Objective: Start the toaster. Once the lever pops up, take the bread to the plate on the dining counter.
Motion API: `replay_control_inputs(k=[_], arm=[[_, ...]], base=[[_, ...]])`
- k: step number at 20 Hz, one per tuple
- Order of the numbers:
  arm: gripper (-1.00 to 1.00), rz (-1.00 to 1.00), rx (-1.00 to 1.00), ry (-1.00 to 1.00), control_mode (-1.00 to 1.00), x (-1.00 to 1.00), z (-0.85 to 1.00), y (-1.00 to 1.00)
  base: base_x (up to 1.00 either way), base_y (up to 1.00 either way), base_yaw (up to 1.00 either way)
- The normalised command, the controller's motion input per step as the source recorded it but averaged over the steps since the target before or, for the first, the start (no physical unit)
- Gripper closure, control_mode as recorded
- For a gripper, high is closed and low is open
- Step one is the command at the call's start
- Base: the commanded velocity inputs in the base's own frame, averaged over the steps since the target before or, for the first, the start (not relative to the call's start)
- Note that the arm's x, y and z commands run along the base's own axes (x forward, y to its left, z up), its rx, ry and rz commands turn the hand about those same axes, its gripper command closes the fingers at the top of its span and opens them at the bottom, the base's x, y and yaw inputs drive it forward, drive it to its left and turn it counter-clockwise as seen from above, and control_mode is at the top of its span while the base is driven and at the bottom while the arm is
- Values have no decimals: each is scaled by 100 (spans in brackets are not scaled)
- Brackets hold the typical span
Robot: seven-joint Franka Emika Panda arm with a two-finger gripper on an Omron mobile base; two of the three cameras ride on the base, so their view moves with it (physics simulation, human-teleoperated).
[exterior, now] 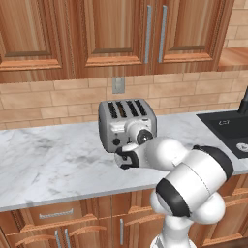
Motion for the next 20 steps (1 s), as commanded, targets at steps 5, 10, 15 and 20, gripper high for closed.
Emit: replay_control_inputs(k=[5,10,15,20], arm=[[-100,0,0,0,-100,9,4,-1],[-100,0,0,1,-100,10,3,-1],[-100,0,0,2,-100,13,0,-1],[-100,0,0,3,-100,22,0,-3]], base=[[0,0,0],[0,0,0],[0,0,0],[0,0,0]])
